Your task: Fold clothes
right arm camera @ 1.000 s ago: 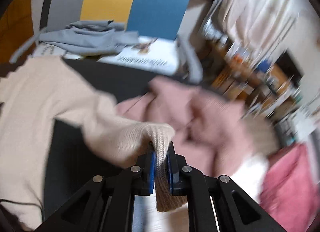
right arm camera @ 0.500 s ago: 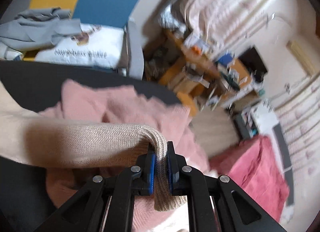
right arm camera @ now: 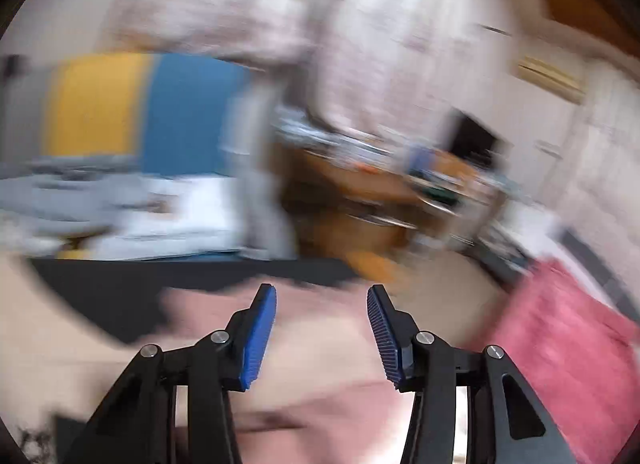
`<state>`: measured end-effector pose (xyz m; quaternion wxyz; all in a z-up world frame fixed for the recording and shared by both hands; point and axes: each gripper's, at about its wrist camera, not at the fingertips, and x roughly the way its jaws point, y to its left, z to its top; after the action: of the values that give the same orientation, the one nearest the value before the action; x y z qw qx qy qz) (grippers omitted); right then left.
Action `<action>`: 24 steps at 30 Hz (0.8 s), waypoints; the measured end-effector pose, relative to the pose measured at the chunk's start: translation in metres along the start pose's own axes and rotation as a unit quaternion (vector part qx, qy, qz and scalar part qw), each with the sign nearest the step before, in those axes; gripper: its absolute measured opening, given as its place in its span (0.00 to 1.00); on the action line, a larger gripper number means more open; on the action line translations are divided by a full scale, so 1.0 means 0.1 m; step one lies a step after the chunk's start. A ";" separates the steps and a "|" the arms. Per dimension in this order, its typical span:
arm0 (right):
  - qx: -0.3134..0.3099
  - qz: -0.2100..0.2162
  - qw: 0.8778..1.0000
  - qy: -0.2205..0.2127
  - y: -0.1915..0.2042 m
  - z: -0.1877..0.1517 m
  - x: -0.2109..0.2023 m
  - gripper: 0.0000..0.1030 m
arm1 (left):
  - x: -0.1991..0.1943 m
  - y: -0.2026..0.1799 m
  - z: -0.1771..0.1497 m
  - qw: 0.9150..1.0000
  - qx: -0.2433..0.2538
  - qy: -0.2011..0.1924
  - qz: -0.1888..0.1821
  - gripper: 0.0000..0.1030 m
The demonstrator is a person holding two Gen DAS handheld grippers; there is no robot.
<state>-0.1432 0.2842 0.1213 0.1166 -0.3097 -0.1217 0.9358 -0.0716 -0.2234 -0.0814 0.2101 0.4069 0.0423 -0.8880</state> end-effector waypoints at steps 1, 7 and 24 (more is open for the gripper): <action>-0.011 0.045 0.999 -0.009 0.24 0.00 -0.06 0.48 | 0.00 0.00 0.00 1.000 0.000 0.000 0.000 0.52; -0.067 0.242 0.964 0.085 1.92 -0.34 0.42 0.32 | 0.00 0.02 -0.01 1.000 -0.005 0.000 -0.005 0.53; 0.042 0.229 0.963 0.132 1.66 -0.83 0.63 0.48 | 0.03 0.08 0.01 1.000 -0.013 0.004 -0.017 0.54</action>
<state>-0.1660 0.1595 -0.0277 -0.0734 -0.4449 0.0084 0.8925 -0.0713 -0.2317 -0.0822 0.2006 0.4064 0.0617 -0.8893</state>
